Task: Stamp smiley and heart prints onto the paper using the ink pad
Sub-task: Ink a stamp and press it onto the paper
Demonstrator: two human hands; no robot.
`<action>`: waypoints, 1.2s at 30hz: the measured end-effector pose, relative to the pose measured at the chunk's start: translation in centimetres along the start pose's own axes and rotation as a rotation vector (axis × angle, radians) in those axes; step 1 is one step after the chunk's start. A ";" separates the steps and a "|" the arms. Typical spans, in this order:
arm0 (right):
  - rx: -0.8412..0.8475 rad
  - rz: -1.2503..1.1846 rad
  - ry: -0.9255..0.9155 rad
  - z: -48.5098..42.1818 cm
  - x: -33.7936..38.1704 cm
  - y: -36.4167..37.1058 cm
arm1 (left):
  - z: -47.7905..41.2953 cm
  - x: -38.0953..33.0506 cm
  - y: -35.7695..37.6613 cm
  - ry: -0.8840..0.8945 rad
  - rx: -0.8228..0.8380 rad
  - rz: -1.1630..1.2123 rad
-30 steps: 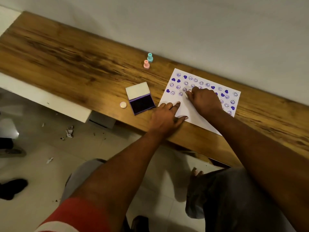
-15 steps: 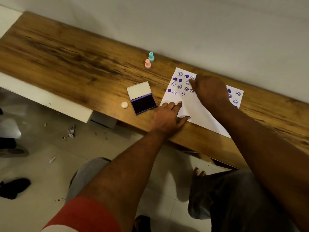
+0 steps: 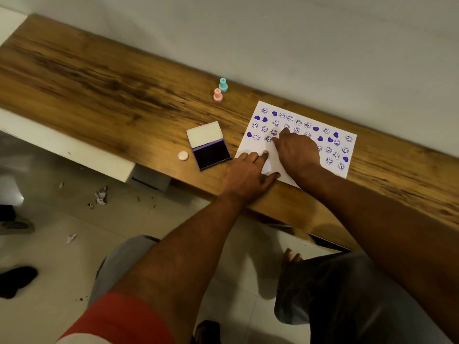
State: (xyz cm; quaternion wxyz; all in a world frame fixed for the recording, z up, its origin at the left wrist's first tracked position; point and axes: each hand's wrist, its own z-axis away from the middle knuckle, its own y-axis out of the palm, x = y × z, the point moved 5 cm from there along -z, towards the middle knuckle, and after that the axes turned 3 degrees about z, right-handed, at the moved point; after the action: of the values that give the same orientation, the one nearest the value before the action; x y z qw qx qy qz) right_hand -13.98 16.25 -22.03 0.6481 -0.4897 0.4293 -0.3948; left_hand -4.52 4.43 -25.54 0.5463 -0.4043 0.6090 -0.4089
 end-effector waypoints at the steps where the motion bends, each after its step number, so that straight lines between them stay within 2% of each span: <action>1: 0.000 -0.009 0.006 0.0 0.0 0.0 | 0.0 0.0 0.1 0.001 -0.001 0.003; 13: 0.068 -0.035 0.028 0.0 -0.5 -1.1 | 0.1 -0.5 -0.3 -0.028 0.022 0.034; 19: 0.104 -0.058 0.043 0.5 -0.5 -3.6 | 0.3 -0.8 -2.1 -0.071 0.117 0.150; 21: -0.018 -0.230 0.178 1.0 -2.0 -4.4 | 0.8 -0.3 -3.9 -0.082 0.082 0.196; 23: -0.111 -0.582 0.371 1.9 -4.3 -4.5 | 1.8 0.9 -6.5 -0.085 -0.006 0.205; 25: -0.132 -0.894 0.511 3.0 -5.9 -3.7 | 2.9 2.9 -8.9 -0.091 -0.059 0.213; 26: -0.120 -0.971 0.535 3.6 -6.1 -3.3 | 3.3 4.1 -9.9 -0.104 -0.073 0.225; 29: -0.118 -0.986 0.483 4.9 -5.4 -3.1 | 4.4 8.3 -12.2 -0.197 -0.137 0.259; 33: -0.121 -0.957 0.316 5.0 -2.2 -4.1 | 6.0 13.4 -12.9 -0.393 -0.236 0.336; 36: -0.169 -0.869 0.153 4.7 2.1 -5.5 | 6.2 16.2 -12.8 -0.484 -0.205 0.329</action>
State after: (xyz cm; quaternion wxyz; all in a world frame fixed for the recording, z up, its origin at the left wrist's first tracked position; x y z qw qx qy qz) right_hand -9.34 14.58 -16.30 0.3462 -0.6452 0.2611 -0.6290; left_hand 0.98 -15.51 -19.39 0.6906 -0.4388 0.5567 -0.1432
